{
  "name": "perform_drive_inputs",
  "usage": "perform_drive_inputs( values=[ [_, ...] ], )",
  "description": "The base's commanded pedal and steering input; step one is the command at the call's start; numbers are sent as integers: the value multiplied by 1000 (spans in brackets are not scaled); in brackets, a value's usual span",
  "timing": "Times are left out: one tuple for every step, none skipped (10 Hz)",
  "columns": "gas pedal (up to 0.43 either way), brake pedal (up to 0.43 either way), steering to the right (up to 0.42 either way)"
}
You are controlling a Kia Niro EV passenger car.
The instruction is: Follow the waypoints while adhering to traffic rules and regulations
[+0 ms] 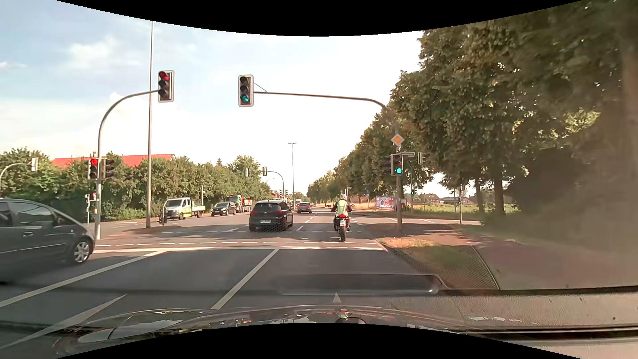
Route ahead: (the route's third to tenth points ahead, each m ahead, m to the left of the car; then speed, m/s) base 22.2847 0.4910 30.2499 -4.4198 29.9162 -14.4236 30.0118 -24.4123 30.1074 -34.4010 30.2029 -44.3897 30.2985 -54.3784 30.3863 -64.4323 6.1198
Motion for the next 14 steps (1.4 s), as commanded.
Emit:
perform_drive_inputs(
  values=[
    [157, 0, -1],
    [150, 0, -2],
    [150, 0, -2],
    [138, 0, -2],
    [130, 0, -2],
    [118, 0, -2],
    [67, 0, -3],
    [47, 0, -2],
    [47, 0, -2],
    [47, 0, -3],
    [39, 0, -2],
    [0, 0, -2],
    [0, 0, -2],
    [0, 0, -2]
  ],
)
